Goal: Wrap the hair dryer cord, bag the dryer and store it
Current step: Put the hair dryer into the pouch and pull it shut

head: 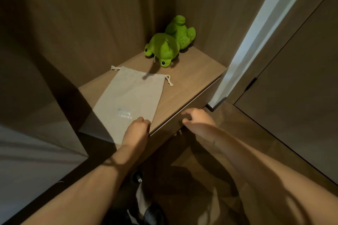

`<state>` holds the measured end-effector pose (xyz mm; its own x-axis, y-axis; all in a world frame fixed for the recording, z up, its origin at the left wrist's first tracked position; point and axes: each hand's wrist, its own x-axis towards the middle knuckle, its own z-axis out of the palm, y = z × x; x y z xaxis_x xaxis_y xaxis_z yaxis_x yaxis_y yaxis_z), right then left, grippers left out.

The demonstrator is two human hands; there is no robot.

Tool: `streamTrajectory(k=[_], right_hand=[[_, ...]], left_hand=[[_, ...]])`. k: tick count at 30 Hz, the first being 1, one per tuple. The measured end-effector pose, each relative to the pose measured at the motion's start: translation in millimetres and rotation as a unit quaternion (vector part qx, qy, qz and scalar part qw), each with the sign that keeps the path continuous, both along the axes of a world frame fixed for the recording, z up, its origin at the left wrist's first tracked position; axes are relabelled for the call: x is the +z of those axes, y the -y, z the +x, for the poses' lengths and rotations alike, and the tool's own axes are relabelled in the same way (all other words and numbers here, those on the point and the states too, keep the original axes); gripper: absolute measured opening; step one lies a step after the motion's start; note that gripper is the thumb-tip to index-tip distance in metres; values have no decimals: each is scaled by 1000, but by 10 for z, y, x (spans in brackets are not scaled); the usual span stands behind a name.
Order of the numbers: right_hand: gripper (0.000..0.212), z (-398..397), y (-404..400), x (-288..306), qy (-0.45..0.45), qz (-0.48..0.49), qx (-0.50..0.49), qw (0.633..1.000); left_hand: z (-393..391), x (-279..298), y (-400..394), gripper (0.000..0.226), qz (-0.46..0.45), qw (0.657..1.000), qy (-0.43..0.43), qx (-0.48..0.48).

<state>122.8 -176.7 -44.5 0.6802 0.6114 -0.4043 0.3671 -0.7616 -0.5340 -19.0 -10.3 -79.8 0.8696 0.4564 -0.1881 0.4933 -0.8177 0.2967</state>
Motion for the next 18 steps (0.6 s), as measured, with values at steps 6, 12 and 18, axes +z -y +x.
streamTrajectory(k=[6,12,18], right_hand=[[17,86,-332,-181,-260,115,-301,911],[14,48,-338,-436,-154,204,-400,880],[21,-50,-98,-279,-119,258,-333,899]], left_hand=[[-62,150,301,23,-131,987,96,-9],[-181,299,886,25,-261,955,143,-5],[-285,419,1082,31,-272,959,82,2]])
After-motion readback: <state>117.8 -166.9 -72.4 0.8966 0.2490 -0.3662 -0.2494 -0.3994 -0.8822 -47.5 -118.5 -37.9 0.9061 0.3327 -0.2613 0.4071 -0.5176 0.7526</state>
